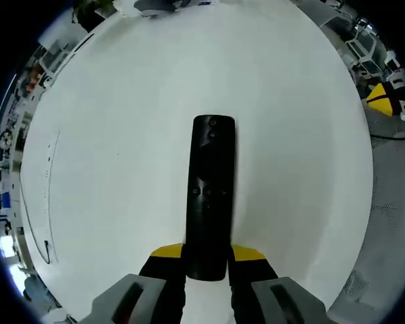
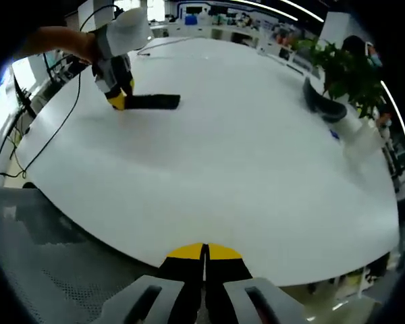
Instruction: Press the specified remote control buttons in sequence, fully releasing each button before pressing the next.
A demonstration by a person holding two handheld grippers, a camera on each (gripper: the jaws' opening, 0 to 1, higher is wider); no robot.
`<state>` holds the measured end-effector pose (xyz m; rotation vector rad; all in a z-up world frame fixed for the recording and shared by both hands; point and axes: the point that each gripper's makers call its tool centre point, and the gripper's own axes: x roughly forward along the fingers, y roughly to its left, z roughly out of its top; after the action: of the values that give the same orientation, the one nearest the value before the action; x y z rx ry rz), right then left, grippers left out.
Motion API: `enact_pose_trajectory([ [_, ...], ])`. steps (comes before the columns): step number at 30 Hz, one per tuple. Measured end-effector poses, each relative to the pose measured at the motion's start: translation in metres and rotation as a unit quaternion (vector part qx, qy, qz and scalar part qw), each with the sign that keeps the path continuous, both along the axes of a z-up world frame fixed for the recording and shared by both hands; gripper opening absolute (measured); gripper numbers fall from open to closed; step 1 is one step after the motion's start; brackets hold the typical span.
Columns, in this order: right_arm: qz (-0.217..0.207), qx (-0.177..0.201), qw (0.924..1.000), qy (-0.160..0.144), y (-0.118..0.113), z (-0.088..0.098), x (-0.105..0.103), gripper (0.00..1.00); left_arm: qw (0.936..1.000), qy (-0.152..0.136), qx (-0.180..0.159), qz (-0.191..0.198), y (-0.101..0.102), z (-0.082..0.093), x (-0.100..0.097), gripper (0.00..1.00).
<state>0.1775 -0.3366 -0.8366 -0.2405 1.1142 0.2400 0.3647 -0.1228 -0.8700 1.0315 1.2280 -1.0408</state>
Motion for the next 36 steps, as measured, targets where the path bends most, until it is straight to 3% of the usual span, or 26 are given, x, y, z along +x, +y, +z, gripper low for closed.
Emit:
enact_pose_trajectory([
  [11, 0.010, 0.003, 0.9999, 0.002, 0.003, -0.001, -0.001, 0.00, 0.9999, -0.006, -0.016, 0.001, -0.001, 0.000, -0.019, 0.23],
  [15, 0.016, -0.001, 0.9999, 0.001, 0.004, -0.001, -0.001, 0.00, 0.9995, -0.027, -0.015, -0.010, -0.003, 0.001, -0.021, 0.23],
  [19, 0.013, 0.001, 0.9999, 0.003, 0.003, -0.001, -0.001, 0.00, 0.9975, -0.053, 0.002, -0.046, -0.005, 0.001, -0.023, 0.23],
  [24, 0.016, -0.001, 0.9999, 0.004, 0.003, -0.001, -0.002, 0.00, 0.9980, -0.046, 0.003, -0.043, -0.006, 0.002, -0.027, 0.23],
  [31, 0.014, 0.001, 0.9999, 0.003, 0.003, 0.000, -0.002, 0.00, 0.9991, -0.031, -0.025, -0.017, -0.006, 0.002, -0.042, 0.23],
  [34, 0.017, -0.002, 0.9998, 0.004, 0.004, -0.001, -0.003, 0.00, 0.9991, -0.006, -0.043, 0.000, -0.009, 0.002, -0.055, 0.23],
  [36, 0.018, -0.003, 0.9998, 0.002, 0.004, 0.000, -0.002, 0.00, 0.9989, -0.009, -0.046, -0.001, -0.009, 0.002, -0.057, 0.23],
])
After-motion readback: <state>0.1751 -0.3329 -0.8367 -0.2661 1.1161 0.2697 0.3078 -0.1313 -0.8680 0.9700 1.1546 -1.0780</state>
